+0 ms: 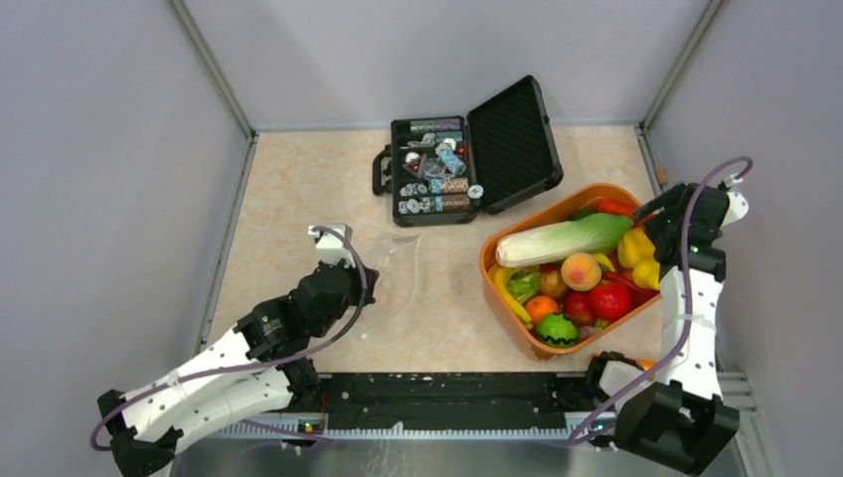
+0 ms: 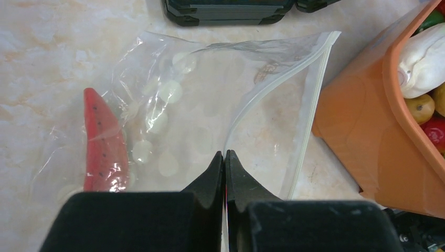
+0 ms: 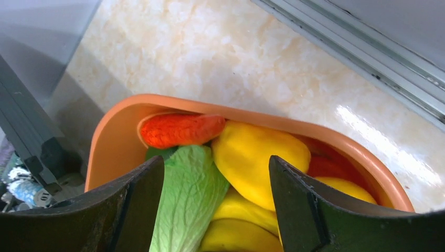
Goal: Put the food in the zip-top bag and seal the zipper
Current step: Pick up the fake vegetable from the bin.
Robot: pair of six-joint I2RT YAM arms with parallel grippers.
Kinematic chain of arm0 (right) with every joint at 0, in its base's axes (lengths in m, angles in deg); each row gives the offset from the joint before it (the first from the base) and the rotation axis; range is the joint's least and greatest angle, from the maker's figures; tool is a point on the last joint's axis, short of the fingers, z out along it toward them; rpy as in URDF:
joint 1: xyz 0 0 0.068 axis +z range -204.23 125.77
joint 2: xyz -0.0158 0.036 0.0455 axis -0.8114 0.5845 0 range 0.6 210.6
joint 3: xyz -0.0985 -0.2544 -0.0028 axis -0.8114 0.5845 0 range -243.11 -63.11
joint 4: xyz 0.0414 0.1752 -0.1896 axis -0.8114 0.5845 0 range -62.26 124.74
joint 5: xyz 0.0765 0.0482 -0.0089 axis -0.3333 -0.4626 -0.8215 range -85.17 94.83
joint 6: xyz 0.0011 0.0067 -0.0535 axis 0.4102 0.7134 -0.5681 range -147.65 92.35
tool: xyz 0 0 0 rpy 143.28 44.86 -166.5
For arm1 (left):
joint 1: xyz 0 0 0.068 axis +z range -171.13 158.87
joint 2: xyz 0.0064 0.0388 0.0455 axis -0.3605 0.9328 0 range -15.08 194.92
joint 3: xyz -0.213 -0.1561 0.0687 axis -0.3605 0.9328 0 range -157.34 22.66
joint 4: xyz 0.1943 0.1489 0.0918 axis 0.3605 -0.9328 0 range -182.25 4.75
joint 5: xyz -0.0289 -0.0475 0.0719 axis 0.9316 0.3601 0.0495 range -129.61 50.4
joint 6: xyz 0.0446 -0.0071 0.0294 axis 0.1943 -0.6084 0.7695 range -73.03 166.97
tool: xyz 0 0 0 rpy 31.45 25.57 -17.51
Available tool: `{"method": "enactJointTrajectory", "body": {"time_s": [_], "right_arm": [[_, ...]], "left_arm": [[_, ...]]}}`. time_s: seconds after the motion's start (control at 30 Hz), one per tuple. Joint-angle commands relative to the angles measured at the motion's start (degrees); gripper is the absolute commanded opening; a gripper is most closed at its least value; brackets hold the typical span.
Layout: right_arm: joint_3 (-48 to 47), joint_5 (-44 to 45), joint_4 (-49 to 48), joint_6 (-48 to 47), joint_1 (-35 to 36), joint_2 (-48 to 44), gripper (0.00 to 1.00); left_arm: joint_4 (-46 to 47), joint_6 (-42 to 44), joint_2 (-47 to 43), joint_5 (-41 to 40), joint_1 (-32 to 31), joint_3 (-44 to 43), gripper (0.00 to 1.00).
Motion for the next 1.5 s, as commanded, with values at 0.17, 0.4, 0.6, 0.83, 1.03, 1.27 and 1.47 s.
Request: {"method": "enactJointTrajectory", "body": {"time_s": [0.17,0.4,0.6,0.83,1.03,1.27,1.47], "right_arm": [[-0.6,-5.0,-11.1,1.5,-2.7,5.0,0.64],[1.2,-4.1,-15.1,1.5,-3.1,9.0,0.63],[2.8,-1.8,-18.2,1.7,-3.1,8.8,0.48],[5.2,-6.0,-19.7,1.8,-3.1,7.5,0.3],[3.4,-7.8,-18.5,0.4,-3.2,6.1,0.0],[0.0,-6.8,-16.7,-1.3,-3.2,-1.3,0.0],[-6.7,-8.5,-11.1,-2.1,-3.2,-3.1,0.0]], "left_arm": [[1.5,5.8,3.1,2.0,0.2,-2.9,0.0],[3.0,6.9,2.9,3.9,0.2,-2.5,0.0],[3.4,6.9,2.7,4.7,0.2,-2.7,0.0],[3.5,9.5,2.2,5.4,0.2,-2.4,0.0],[4.0,10.3,2.2,5.7,0.2,-1.9,0.0],[4.3,10.1,2.9,4.9,0.6,-1.9,0.0],[3.8,9.0,4.7,5.0,0.7,-2.3,0.0]]}}
